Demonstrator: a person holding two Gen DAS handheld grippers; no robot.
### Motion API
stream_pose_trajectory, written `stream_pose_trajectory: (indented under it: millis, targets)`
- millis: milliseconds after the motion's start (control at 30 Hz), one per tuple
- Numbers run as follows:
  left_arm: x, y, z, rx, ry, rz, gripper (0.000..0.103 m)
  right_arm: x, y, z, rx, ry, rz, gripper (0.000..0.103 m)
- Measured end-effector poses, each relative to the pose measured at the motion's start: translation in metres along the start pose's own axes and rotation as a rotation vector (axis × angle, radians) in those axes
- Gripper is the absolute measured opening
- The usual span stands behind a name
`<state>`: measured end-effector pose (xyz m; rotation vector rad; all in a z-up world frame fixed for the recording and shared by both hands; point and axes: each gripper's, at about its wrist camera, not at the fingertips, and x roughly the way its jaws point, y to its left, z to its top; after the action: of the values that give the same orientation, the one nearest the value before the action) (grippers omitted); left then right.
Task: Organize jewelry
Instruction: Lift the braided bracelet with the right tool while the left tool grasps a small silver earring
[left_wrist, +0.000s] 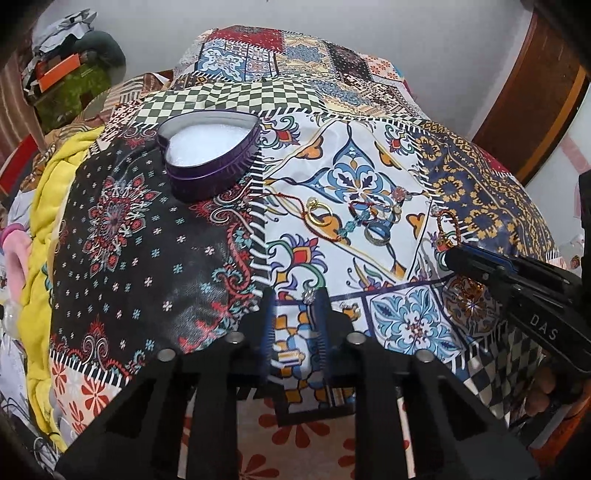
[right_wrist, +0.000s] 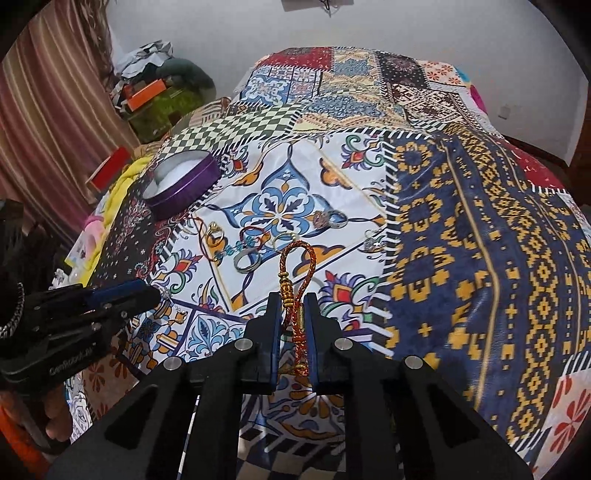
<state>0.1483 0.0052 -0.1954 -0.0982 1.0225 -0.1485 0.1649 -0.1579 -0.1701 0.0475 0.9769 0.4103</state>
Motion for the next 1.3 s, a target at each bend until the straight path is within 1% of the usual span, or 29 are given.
stream_pose_trajectory:
  millis: [200, 267, 333, 367, 600, 867, 1067, 1200, 1267, 1300]
  targets:
    - [0.013, -0.006, 0.0, 0.03, 0.012, 0.011, 0.019, 0.0, -0.002, 0.002, -0.001, -0.006, -0.002, 0.011]
    - [0.015, -0.007, 0.0, 0.037, 0.005, 0.015, 0.018, -0.001, -0.002, 0.001, -0.001, -0.006, -0.002, 0.011]
    - [0.016, -0.009, 0.001, 0.053, -0.005, 0.021, 0.01, -0.001, -0.002, 0.001, -0.003, -0.008, -0.004, 0.011]
    - [0.016, -0.01, 0.001, 0.059, -0.008, 0.025, 0.008, -0.001, -0.001, 0.001, -0.006, -0.008, -0.006, 0.011]
    - [0.009, -0.006, 0.001, 0.035, -0.033, 0.009, 0.008, -0.009, 0.0, 0.004, -0.009, -0.026, -0.014, 0.011]
    - [-0.02, -0.003, 0.01, 0.012, -0.11, -0.002, 0.008, -0.025, 0.008, 0.02, -0.021, -0.085, -0.02, 0.011]
    - [-0.046, 0.003, 0.022, 0.002, -0.194, 0.007, 0.008, -0.035, 0.019, 0.032, -0.051, -0.139, -0.032, 0.011]
    - [-0.058, 0.008, 0.026, -0.006, -0.229, 0.016, 0.008, -0.031, 0.02, 0.031, -0.071, -0.109, -0.055, 0.011]
    - [-0.06, 0.01, 0.025, -0.013, -0.234, 0.009, 0.008, -0.026, 0.015, 0.027, -0.063, -0.072, -0.06, 0.016]
    - [-0.06, 0.01, 0.025, -0.016, -0.233, 0.009, 0.008, -0.024, 0.011, 0.024, -0.059, -0.052, -0.058, 0.028]
